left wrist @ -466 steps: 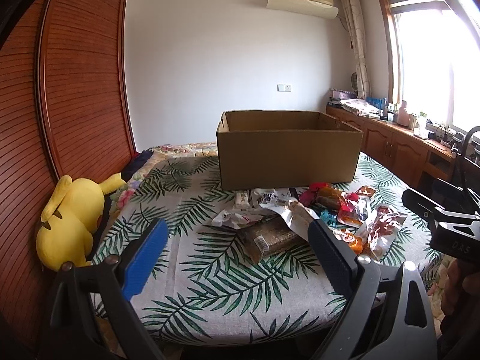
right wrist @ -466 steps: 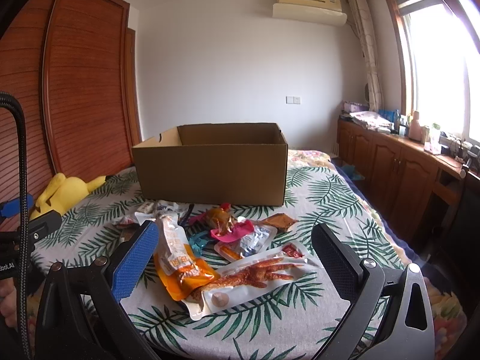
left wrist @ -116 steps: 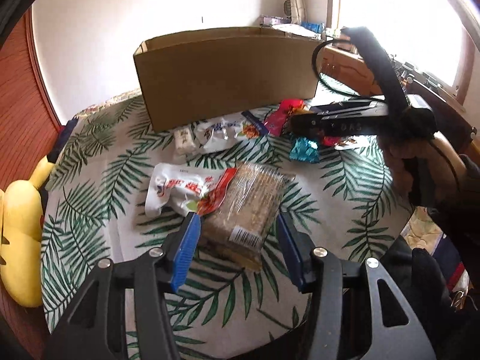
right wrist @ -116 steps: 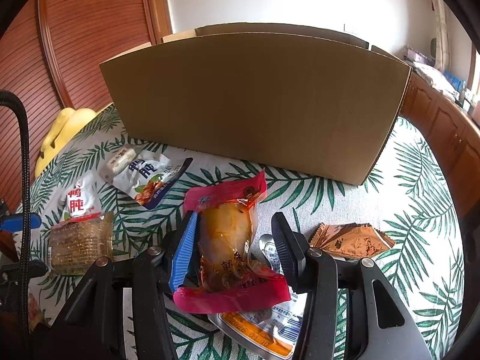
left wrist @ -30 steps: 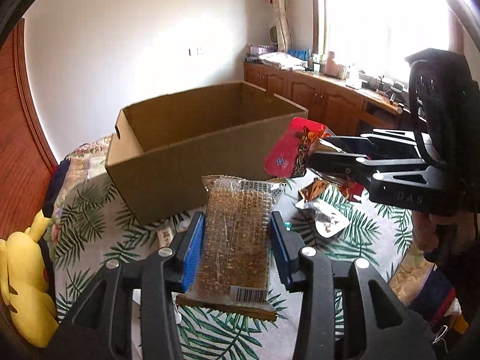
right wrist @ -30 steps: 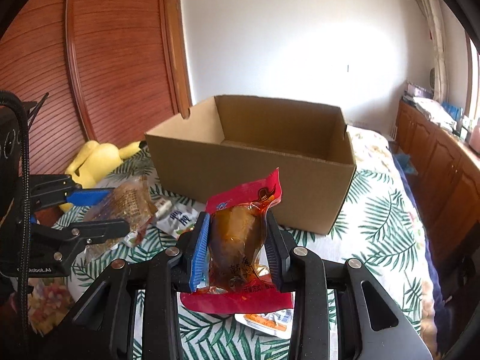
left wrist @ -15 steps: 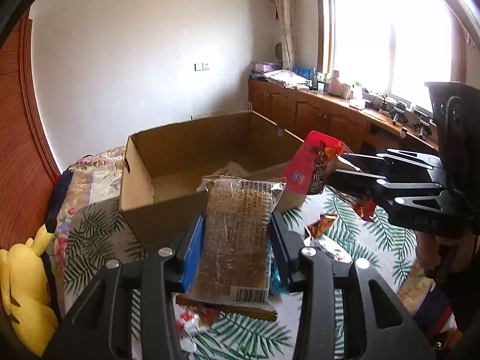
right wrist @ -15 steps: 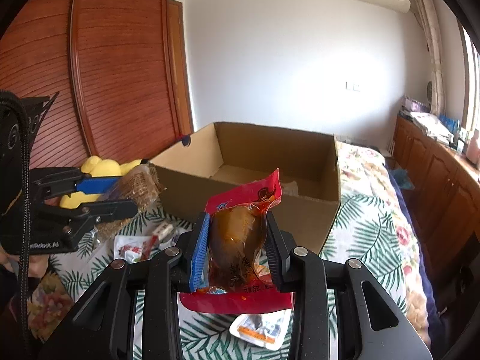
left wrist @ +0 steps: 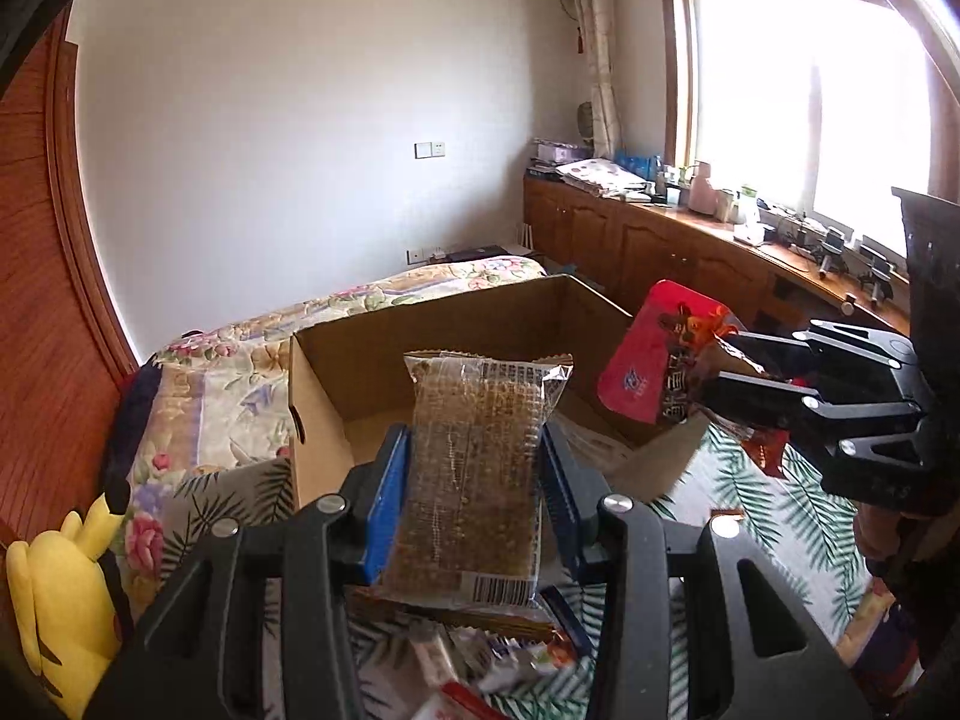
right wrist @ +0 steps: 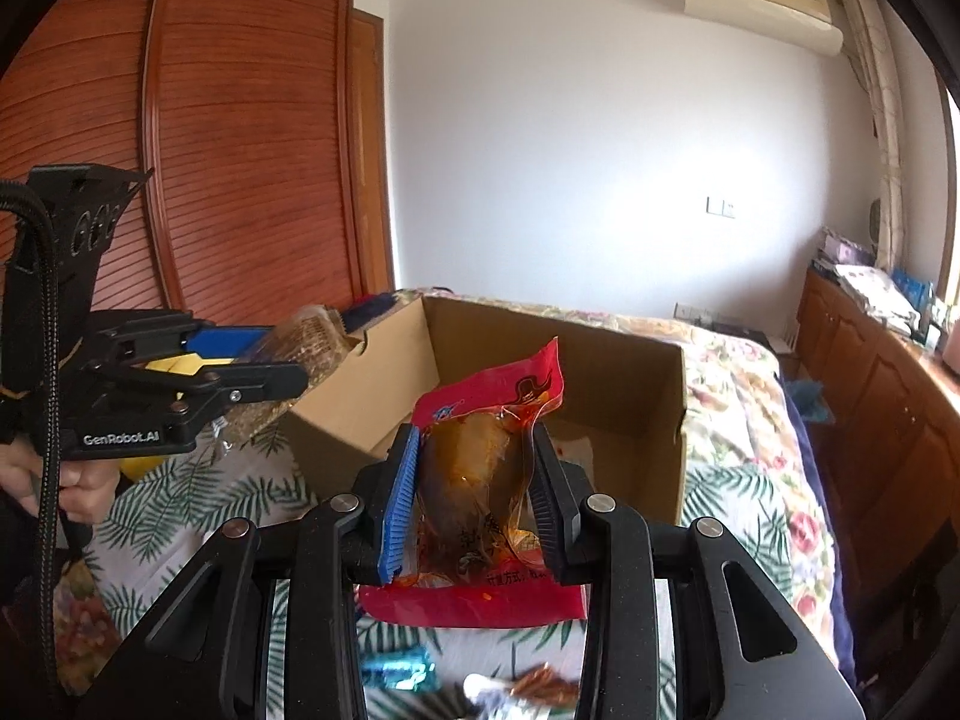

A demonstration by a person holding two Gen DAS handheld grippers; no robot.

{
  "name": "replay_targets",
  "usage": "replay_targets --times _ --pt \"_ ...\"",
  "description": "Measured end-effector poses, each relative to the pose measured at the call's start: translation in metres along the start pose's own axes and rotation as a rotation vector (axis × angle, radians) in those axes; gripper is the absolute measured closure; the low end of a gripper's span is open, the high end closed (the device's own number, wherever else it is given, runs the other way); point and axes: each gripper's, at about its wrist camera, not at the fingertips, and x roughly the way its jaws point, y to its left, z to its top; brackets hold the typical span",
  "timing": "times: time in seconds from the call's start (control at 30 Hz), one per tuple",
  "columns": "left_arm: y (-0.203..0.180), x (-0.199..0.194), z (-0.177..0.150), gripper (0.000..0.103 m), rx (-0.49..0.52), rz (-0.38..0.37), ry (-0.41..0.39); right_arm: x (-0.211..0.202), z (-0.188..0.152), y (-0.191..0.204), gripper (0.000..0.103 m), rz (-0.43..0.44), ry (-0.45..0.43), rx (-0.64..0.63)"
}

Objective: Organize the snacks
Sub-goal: 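Lift both held packages and carry them over the cardboard box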

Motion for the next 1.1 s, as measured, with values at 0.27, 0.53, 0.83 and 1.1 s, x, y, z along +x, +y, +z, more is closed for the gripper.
replay_targets --times 0.27,0.53,0.83,1.1 --pt "0.017 0.043 0.011 0.062 0.002 0.006 0.031 0.036 0.009 -0.011 0.069 0.007 0.016 -0.006" --pt "0.029 0.083 0.019 0.062 -0.013 0.026 0.073 0.07 0.01 -0.023 0.069 -0.001 0.05 0.0" --pt "0.028 0.109 0.014 0.062 -0.018 0.041 0.115 0.095 0.006 -0.029 0.069 -0.028 0.087 0.031" --pt "0.022 0.12 0.006 0.061 0.002 0.053 0.151 0.109 -0.003 -0.027 0.069 -0.048 0.139 0.03"
